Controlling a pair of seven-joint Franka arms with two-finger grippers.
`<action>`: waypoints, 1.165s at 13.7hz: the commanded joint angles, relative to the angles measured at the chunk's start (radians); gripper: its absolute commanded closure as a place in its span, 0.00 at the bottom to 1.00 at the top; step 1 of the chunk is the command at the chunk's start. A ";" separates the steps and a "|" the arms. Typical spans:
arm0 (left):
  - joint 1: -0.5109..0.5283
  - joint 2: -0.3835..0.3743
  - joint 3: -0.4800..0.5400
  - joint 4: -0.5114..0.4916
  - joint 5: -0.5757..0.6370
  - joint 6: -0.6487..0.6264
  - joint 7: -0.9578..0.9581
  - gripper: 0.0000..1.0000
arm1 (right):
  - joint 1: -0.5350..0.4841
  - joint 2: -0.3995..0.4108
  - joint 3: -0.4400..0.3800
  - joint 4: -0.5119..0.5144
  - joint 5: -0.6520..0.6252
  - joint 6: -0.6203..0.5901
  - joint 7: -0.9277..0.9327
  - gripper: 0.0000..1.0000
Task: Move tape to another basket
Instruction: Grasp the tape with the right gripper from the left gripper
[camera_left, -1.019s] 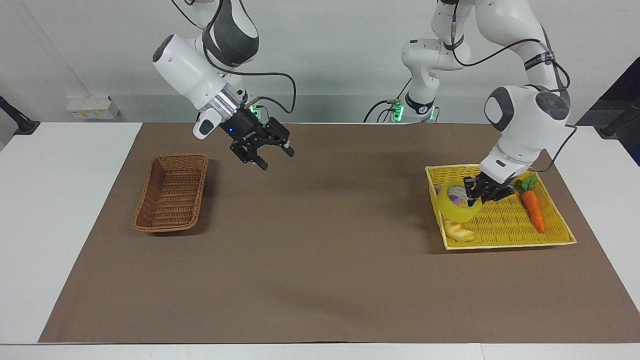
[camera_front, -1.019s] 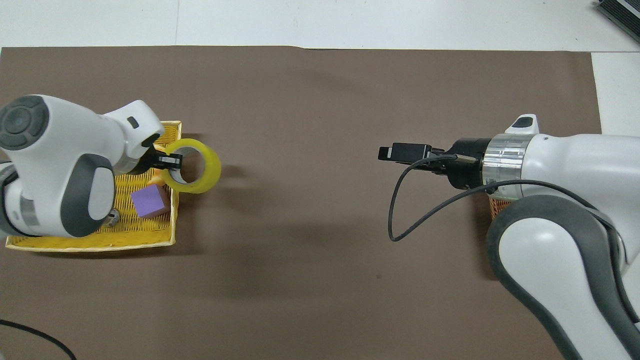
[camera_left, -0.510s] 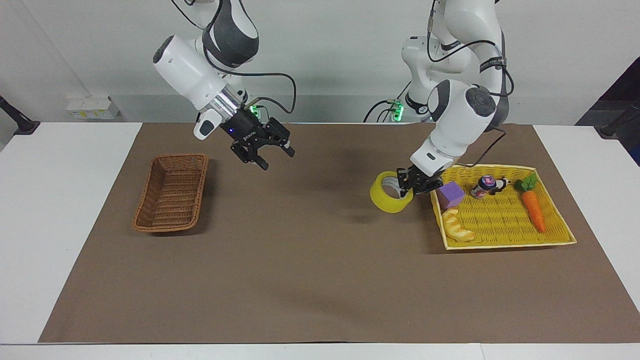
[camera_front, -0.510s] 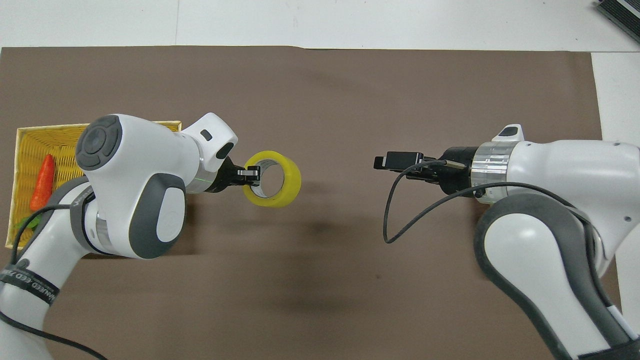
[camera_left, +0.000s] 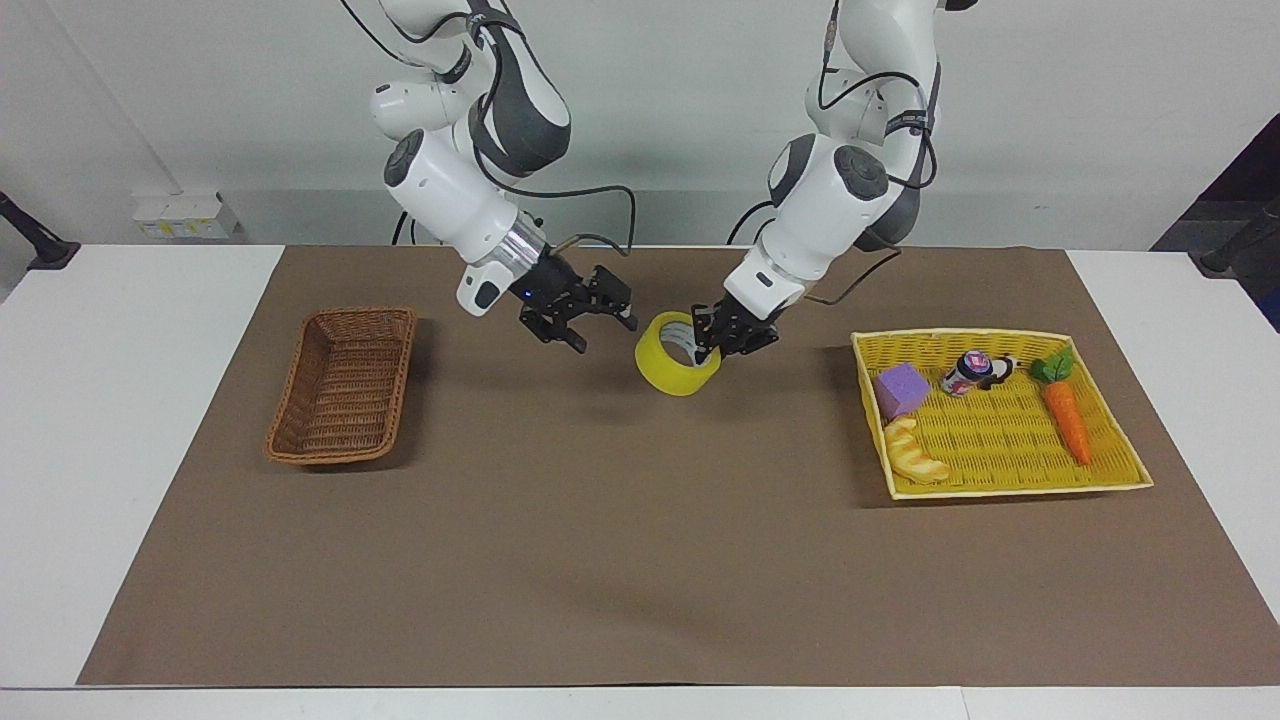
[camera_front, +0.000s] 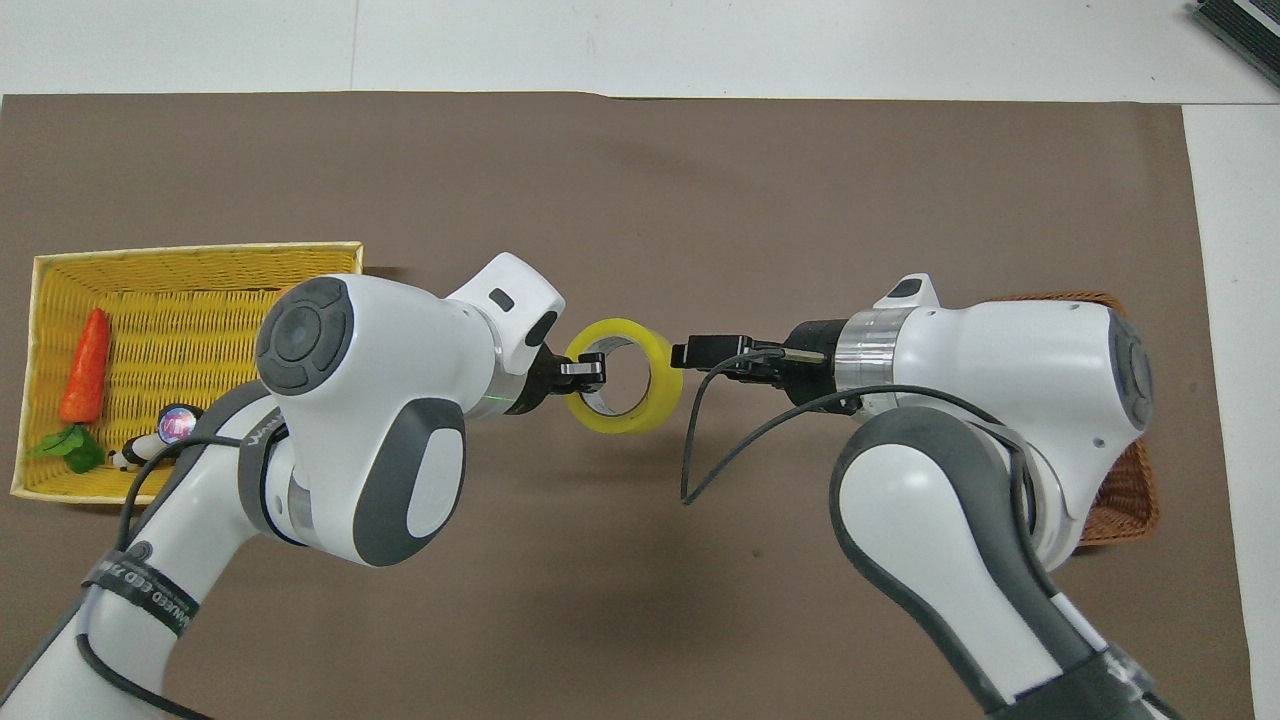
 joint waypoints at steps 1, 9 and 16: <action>-0.040 -0.006 0.018 -0.005 -0.021 0.030 -0.018 1.00 | 0.014 0.041 0.004 0.005 0.042 0.068 -0.004 0.00; -0.059 0.009 0.018 0.012 -0.086 0.106 -0.017 1.00 | 0.037 0.060 0.004 0.000 0.049 0.086 0.045 0.61; -0.046 0.019 0.018 0.047 -0.086 0.112 -0.020 0.75 | 0.031 0.085 0.002 0.039 0.085 0.086 0.100 1.00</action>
